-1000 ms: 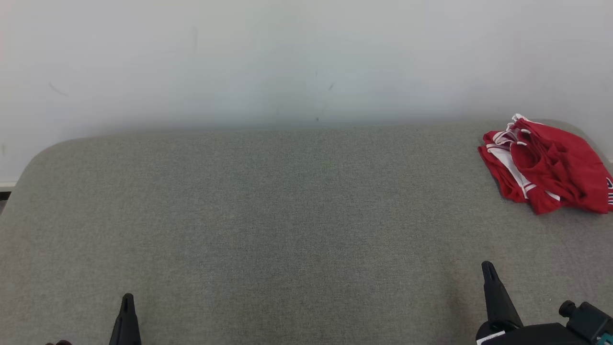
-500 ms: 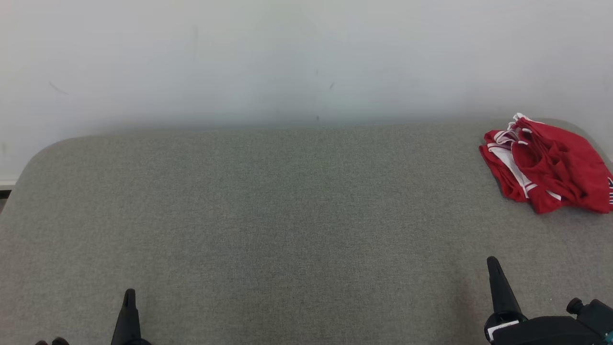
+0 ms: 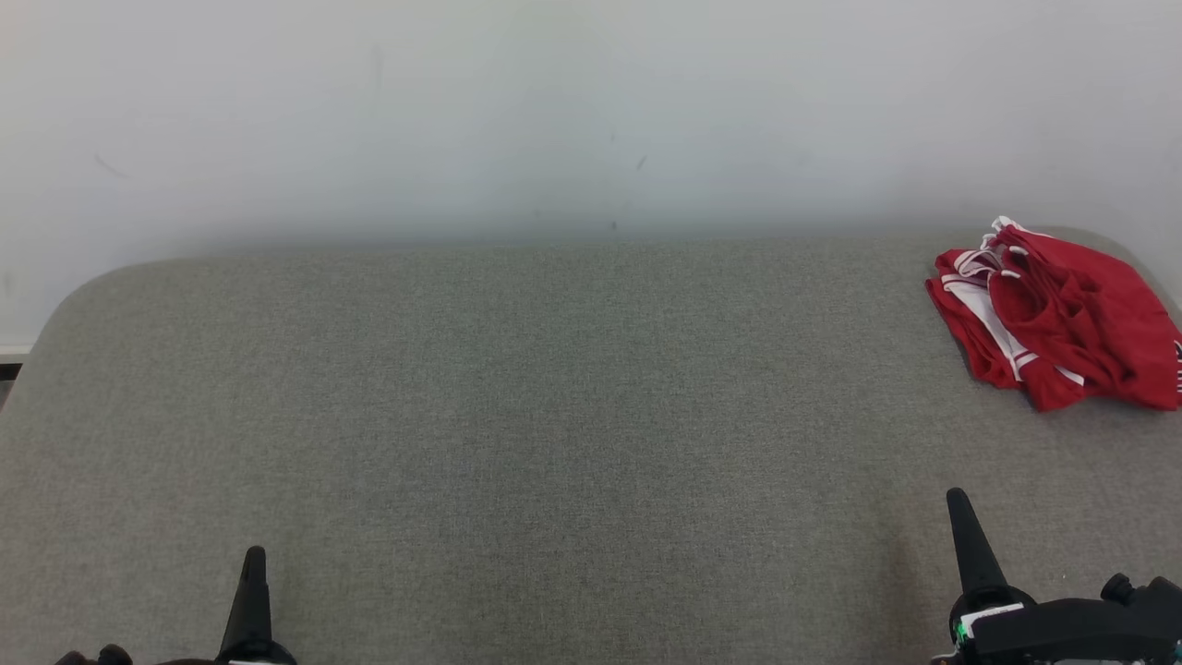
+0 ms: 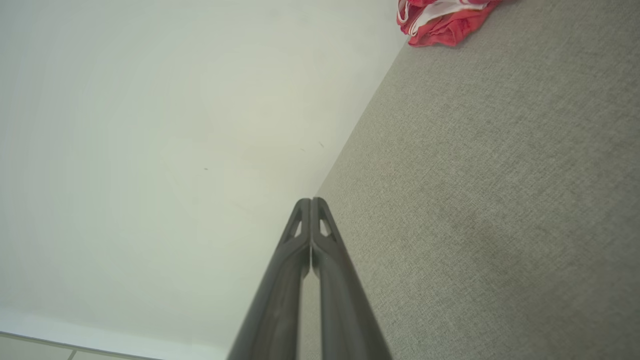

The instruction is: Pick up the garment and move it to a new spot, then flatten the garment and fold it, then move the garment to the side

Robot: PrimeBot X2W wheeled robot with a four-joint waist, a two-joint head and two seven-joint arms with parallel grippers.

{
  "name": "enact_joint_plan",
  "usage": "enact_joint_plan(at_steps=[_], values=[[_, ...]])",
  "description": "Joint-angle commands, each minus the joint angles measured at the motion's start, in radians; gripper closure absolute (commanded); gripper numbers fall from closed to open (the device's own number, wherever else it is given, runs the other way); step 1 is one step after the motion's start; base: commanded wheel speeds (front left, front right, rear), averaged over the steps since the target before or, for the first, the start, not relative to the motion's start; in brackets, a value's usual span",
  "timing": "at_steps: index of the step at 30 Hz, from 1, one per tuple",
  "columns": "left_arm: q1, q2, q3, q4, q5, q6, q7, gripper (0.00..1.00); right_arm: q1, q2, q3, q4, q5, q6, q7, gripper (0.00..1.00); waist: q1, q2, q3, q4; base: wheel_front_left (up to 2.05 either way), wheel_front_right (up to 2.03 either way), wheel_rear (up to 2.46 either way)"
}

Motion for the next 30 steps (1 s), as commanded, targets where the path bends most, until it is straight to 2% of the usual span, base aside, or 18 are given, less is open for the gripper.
enact_joint_plan(at_steps=[1, 30], values=[[-0.021, -0.001, 0.005, -0.002, -0.028, -0.007, 0.005, 1.00, -0.020, -0.007, -0.006, -0.004, 0.022, -0.001, 0.005, 1.00, -0.0001, -0.0001, 0.000, 0.000, 0.00, 0.00, 0.00], [-0.064, -0.006, 0.018, 0.029, -0.288, -0.023, 0.074, 1.00, -0.057, -0.001, -0.044, 0.034, 0.269, -0.002, 0.061, 1.00, -0.0001, -0.0001, 0.007, 0.003, 0.00, 0.00, 0.00]])
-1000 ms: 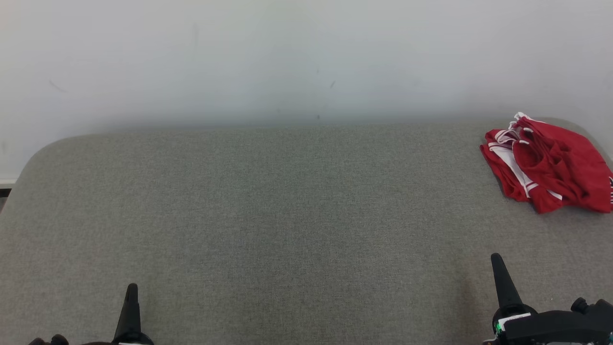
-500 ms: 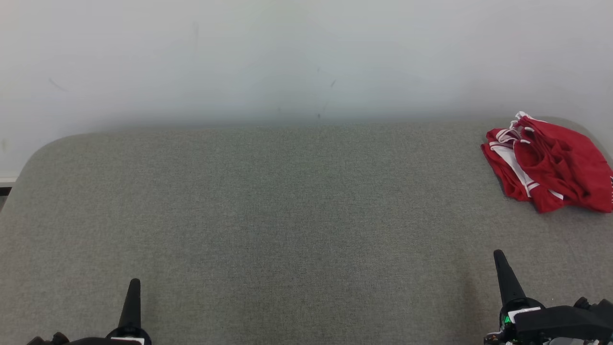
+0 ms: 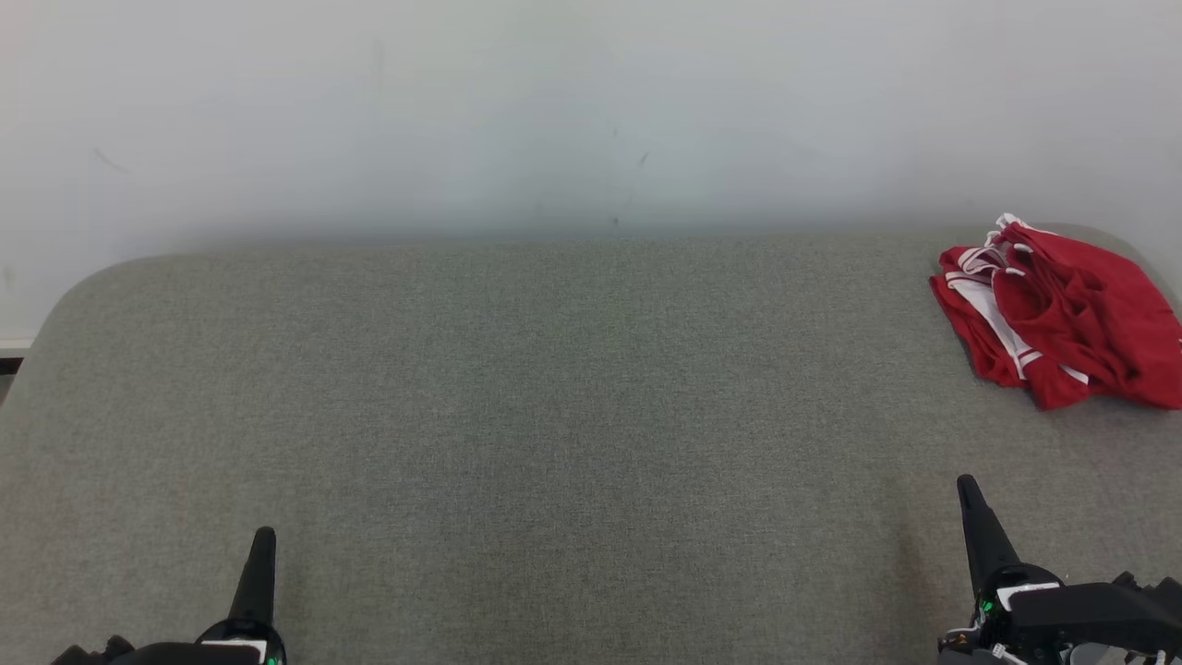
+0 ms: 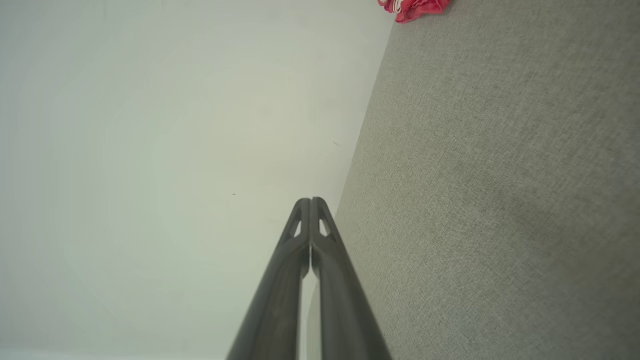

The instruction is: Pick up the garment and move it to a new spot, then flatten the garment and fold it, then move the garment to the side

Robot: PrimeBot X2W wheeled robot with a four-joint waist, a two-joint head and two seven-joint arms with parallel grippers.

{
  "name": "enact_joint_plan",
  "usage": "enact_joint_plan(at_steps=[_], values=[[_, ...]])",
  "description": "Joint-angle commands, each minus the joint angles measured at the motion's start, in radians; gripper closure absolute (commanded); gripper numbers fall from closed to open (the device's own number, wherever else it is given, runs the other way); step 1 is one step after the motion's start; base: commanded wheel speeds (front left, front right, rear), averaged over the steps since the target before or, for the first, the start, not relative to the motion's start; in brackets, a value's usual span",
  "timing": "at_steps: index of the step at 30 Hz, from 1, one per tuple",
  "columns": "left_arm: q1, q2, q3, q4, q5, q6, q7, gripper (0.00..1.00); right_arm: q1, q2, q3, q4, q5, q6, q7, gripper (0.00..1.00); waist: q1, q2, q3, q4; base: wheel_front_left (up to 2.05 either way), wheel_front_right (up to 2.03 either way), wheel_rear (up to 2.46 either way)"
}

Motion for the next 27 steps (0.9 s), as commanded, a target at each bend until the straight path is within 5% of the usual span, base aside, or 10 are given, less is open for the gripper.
enact_joint_plan(at_steps=[1, 27], values=[[-0.021, -0.002, 0.004, 0.001, -0.032, -0.007, 0.007, 1.00, -0.016, -0.002, -0.007, 0.000, 0.027, -0.002, 0.006, 1.00, 0.0000, -0.0001, 0.001, 0.000, 0.00, 0.00, 0.00], [-0.049, -0.006, 0.014, 0.025, -0.218, -0.017, 0.056, 1.00, -0.040, 0.005, -0.037, 0.028, 0.200, -0.002, 0.050, 1.00, 0.0000, -0.0001, 0.007, 0.003, 0.00, 0.00, 0.00]])
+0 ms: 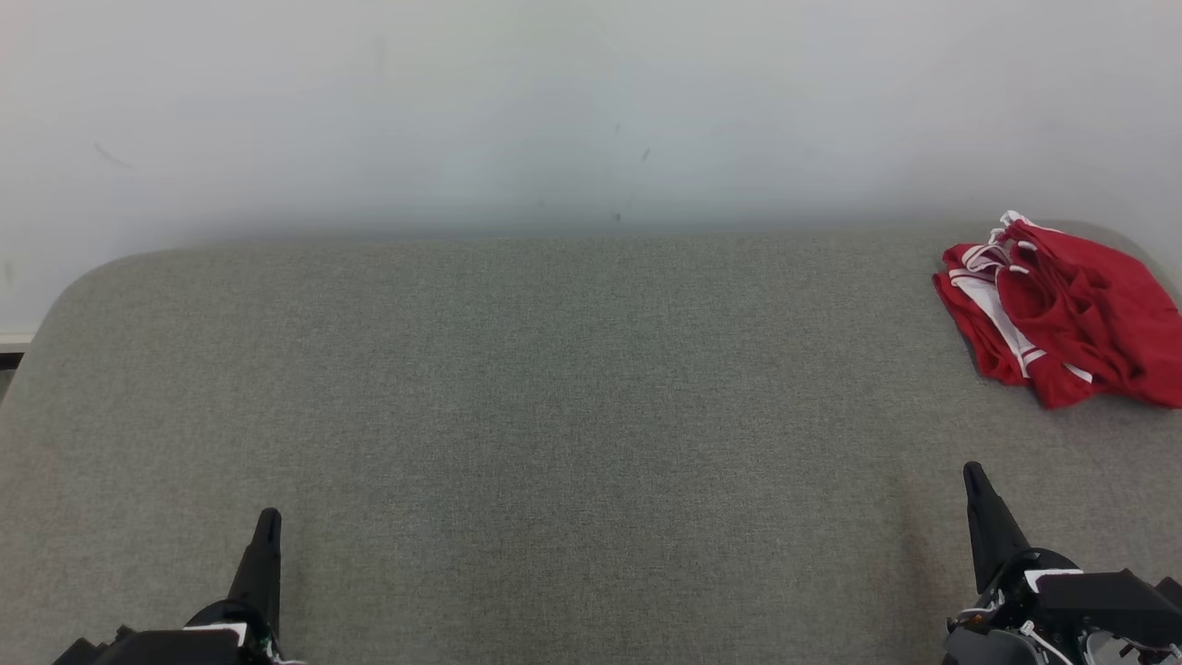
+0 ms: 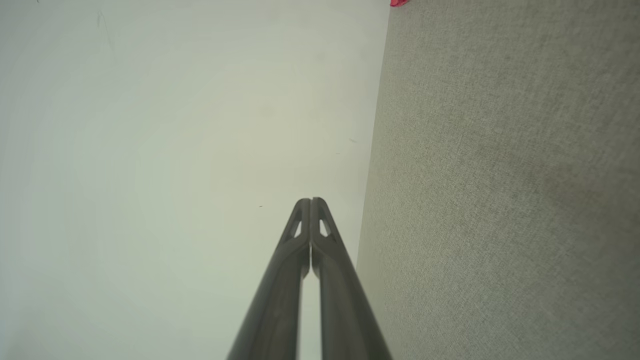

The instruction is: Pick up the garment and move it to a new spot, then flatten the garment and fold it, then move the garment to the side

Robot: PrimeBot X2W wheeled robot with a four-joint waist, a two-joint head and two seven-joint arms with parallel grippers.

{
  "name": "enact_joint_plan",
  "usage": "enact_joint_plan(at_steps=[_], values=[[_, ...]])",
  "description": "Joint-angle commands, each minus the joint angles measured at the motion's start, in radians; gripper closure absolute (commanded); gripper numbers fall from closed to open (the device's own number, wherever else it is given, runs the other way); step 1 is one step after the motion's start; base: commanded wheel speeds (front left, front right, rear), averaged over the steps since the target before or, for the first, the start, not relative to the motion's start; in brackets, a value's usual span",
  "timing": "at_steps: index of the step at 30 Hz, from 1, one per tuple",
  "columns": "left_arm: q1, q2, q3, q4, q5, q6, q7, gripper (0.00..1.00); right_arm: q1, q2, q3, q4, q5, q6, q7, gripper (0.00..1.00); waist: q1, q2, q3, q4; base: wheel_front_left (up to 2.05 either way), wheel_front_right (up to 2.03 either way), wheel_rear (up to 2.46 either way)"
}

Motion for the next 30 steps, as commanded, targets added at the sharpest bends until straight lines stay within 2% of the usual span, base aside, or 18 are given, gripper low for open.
enact_joint_plan(at_steps=[1, 30], values=[[-0.012, -0.002, 0.004, 0.003, -0.019, -0.003, 0.007, 1.00, -0.007, 0.002, -0.005, 0.003, 0.019, -0.002, 0.005, 1.00, 0.0000, 0.0000, 0.000, 0.000, 0.00, 0.00, 0.00], [-0.012, -0.002, 0.003, 0.003, -0.020, -0.004, 0.006, 1.00, -0.008, 0.009, -0.014, 0.004, 0.007, -0.002, 0.013, 1.00, 0.0000, 0.0000, 0.001, 0.000, 0.00, 0.00, 0.00]])
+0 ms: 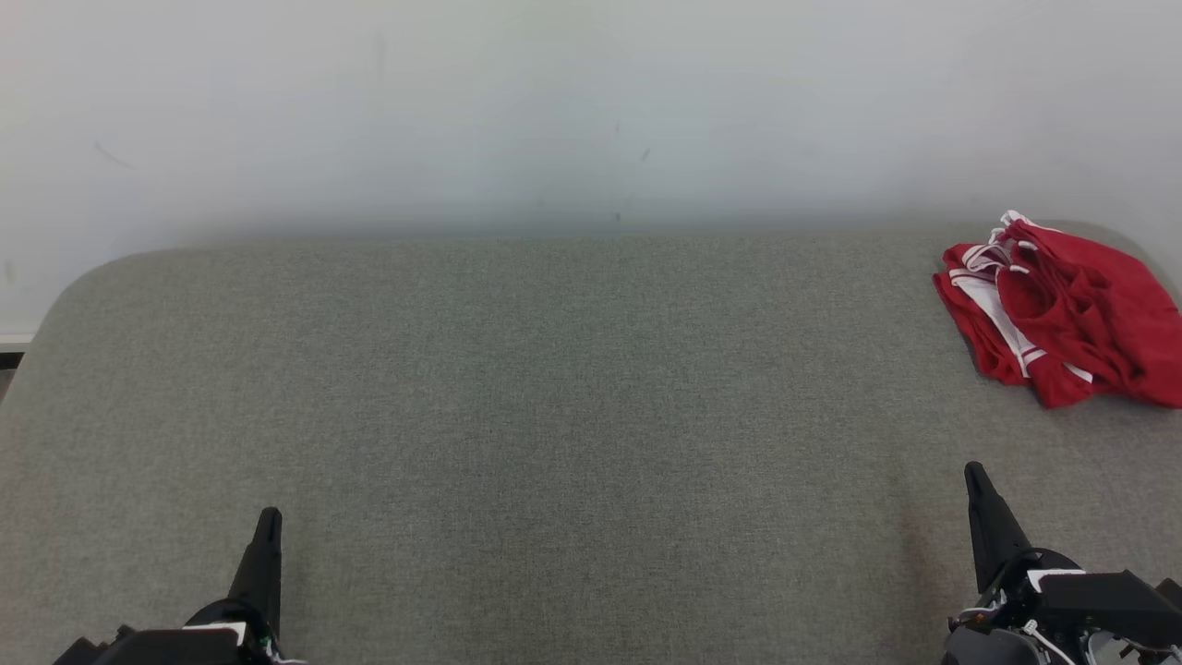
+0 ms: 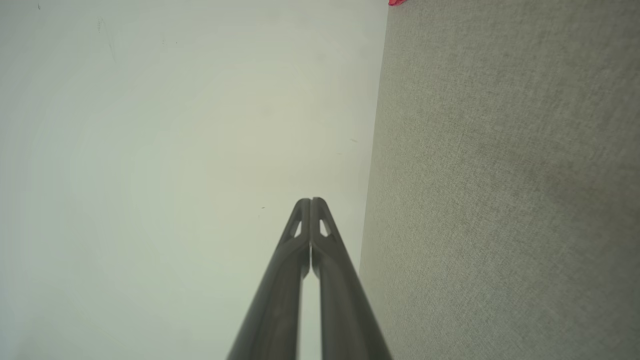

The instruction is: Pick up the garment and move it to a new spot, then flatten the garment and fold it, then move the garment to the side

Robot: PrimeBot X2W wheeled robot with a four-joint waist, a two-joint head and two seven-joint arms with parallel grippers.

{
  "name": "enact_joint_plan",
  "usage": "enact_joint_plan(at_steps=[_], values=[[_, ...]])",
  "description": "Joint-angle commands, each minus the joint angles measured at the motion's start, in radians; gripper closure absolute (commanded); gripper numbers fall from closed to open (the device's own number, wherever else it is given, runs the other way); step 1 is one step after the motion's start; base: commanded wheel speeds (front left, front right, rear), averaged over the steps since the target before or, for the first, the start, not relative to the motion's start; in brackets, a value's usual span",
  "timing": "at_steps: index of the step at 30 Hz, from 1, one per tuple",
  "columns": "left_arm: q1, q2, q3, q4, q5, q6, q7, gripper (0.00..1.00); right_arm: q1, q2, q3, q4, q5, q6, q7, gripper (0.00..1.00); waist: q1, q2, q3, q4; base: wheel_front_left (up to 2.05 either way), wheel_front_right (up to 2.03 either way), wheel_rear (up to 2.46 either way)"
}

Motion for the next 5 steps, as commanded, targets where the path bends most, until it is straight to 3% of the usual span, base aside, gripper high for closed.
enact_joint_plan(at_steps=[1, 5], values=[[-0.009, -0.002, 0.003, 0.001, -0.005, -0.004, 0.000, 1.00, -0.006, 0.002, -0.002, 0.000, -0.006, -0.002, 0.001, 1.00, 0.0000, 0.0000, 0.000, 0.000, 0.00, 0.00, 0.00], [-0.009, -0.002, 0.002, 0.001, -0.005, -0.004, 0.000, 1.00, -0.006, 0.003, -0.004, 0.000, -0.007, -0.002, 0.003, 1.00, 0.0000, 0.0000, 0.000, 0.000, 0.00, 0.00, 0.00]])
